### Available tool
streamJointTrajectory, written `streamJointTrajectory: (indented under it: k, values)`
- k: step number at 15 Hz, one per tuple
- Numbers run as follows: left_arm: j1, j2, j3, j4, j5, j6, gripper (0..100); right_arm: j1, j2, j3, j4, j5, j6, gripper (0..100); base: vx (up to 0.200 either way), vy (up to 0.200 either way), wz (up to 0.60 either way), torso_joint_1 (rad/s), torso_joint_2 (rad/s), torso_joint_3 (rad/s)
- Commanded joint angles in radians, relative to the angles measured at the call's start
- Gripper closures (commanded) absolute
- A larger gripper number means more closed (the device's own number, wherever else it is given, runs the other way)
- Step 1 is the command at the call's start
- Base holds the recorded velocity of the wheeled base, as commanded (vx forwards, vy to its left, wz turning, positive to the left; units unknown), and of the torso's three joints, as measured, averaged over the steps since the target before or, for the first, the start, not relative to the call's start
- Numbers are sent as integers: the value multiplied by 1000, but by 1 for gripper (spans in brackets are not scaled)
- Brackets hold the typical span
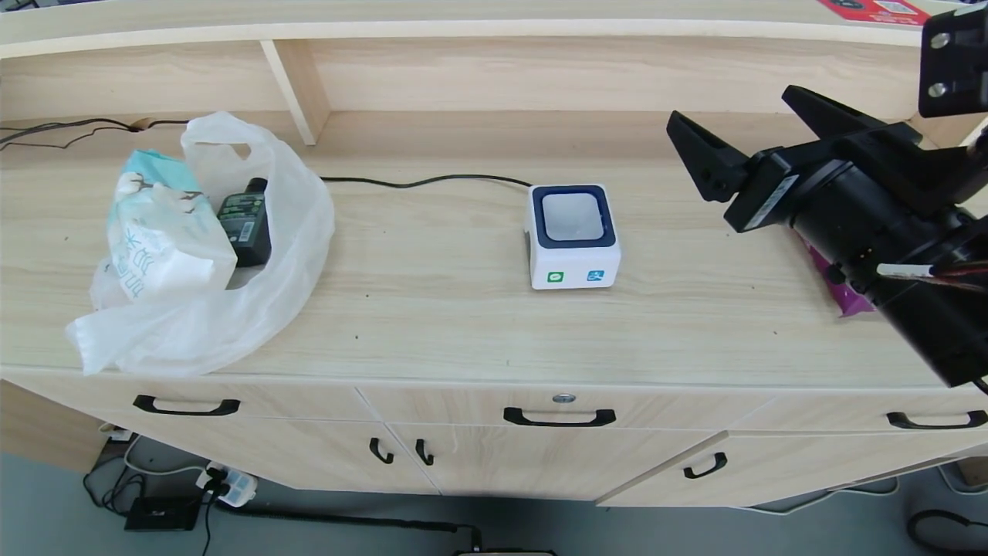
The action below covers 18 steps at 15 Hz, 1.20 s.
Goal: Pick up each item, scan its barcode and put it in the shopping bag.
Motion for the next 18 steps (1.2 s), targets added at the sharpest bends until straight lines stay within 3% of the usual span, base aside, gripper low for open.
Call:
streamJointTrajectory:
  k: [1,2,4,7,11,12,13,14,16,17,18]
  values:
    - [0,0,0,0,2,0,0,-34,-8,-4,3,9,2,0,0,0,0,0,0,0]
    - [0,0,0,0,0,0,0,-57,-13,-5,13,23,7,0,0,0,0,0,0,0]
    - [0,0,0,1,0,1,0,-192,-53,13,88,122,51,0,0,0,0,0,0,0]
    - [0,0,0,1,2,-2,0,-442,-49,-24,264,385,99,0,0,0,0,0,0,0]
    - [0,0,0,1,2,4,0,-544,93,-80,280,455,274,0,0,0,0,0,0,0]
    - [0,0,0,1,0,4,0,-614,139,-117,277,514,266,0,0,0,0,0,0,0]
    - [0,0,0,1,0,4,0,-614,139,-117,277,514,266,0,0,0,0,0,0,0]
    - [0,0,0,1,0,4,0,-760,211,-211,290,630,215,0,0,0,0,0,0,0]
    - [0,0,0,1,2,4,0,-886,248,-281,327,699,206,0,0,0,0,0,0,0]
    - [0,0,0,1,2,4,0,-886,248,-281,327,699,206,0,0,0,0,0,0,0]
    - [0,0,0,1,0,4,0,-950,214,-346,447,747,206,0,0,0,0,0,0,0]
